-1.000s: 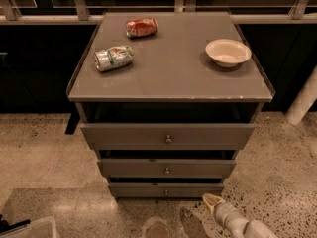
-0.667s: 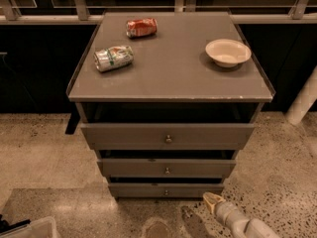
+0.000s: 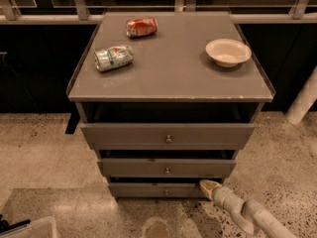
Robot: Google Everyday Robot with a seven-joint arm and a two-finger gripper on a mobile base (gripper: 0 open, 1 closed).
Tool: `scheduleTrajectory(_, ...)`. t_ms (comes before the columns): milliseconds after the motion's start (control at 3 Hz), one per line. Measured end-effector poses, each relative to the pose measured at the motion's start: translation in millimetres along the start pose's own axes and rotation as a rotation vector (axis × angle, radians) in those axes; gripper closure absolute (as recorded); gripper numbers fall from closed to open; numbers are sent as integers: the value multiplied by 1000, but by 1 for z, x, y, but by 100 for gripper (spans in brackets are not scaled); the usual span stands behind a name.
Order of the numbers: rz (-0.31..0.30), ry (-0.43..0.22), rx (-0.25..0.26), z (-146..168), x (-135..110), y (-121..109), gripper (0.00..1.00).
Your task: Open bottom drawer
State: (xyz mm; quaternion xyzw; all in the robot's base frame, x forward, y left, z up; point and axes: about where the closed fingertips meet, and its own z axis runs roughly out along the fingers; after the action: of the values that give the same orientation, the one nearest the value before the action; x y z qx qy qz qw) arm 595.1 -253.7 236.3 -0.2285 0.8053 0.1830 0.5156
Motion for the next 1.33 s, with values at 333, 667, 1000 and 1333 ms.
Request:
scheduleTrajectory(333, -2, -1, 3, 1, -1, -2, 100)
scheduleTrajectory(667, 7, 4, 13, 4, 2, -3, 100)
scheduleTrajectory(1000, 2, 5, 14, 18, 4, -7, 100)
scheduleTrajectory(1333, 2, 7, 26, 29, 7, -16, 100)
